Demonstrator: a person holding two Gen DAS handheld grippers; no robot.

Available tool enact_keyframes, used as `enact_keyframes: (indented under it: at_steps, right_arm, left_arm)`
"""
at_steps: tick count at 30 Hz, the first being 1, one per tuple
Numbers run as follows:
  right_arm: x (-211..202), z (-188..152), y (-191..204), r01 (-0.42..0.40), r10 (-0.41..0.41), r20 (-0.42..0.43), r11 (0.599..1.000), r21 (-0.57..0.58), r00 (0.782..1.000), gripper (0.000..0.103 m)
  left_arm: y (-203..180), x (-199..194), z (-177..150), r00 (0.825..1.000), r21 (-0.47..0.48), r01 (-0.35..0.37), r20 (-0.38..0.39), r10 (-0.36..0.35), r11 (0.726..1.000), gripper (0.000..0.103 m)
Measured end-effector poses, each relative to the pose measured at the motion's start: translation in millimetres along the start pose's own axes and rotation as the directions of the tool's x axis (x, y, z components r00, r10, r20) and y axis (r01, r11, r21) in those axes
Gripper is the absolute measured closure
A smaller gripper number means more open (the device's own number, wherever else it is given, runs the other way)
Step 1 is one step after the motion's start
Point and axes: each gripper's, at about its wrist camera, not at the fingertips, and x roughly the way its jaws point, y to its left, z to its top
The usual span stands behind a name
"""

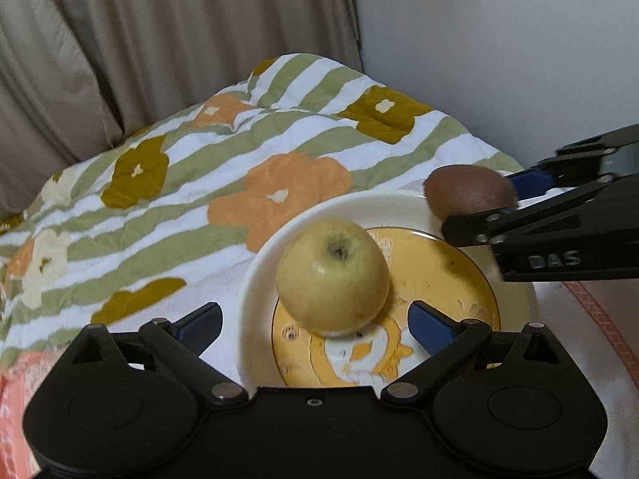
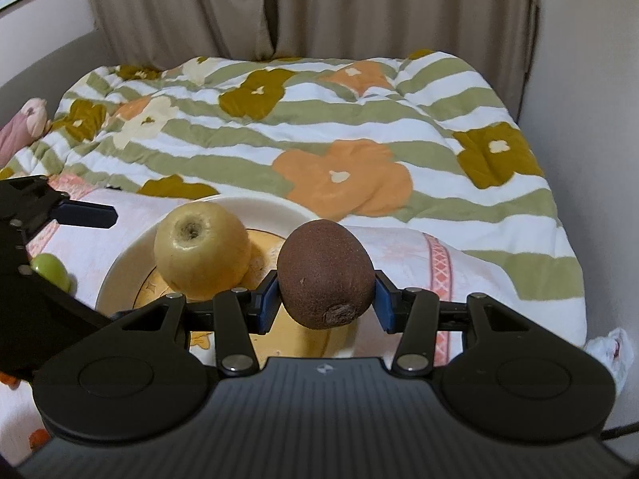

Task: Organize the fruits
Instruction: 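Lower the apple and kiwi into the bowl and open both grippers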

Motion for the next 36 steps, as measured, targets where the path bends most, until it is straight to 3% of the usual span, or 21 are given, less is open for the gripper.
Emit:
enact_keyframes:
  at_steps: [14,23,25,29,31,36]
  right_arm:
    - [31,-4,35,-0.005,0.005,0.002,0.978,-0.209,1.000,0.040]
    - [40,-12,36,-0.008,0.005,-0.013,0.968,-0.250,1.000,0.040]
    - [40,-15,39,0.001,-0.004,-0.010,0.963,-0.268,1.000,0.037]
    - [28,-17,50,0.073,-0.054,0.068,0.943,-0.325,0.996,0.000]
    - [22,-18,52,0.106,-0.073,0.108,0.936,-0.337,0.991,0.000]
    - [10,-14,46,0.074,-0.052,0.088,0.959,-0.273,0.995,0.000]
  left_arm:
    - [14,-25,-20,1.000,-0.097,-0.020,-0.022,0.018,0.995,0.002]
    - [11,-35,-28,0.999,-0.123,-0.035,-0.030,0.032,0.992,0.002]
    - [12,-37,-30,0.999,-0.125,-0.041,-0.029,0.037,0.991,0.002]
    - [14,-40,-31,0.998,-0.128,-0.051,-0.030,0.047,0.991,0.002]
    - [15,-43,-32,0.998,-0.132,-0.055,-0.027,0.052,0.990,0.002]
    - [18,-55,-32,0.998,-0.149,-0.062,-0.011,0.061,0.987,0.002]
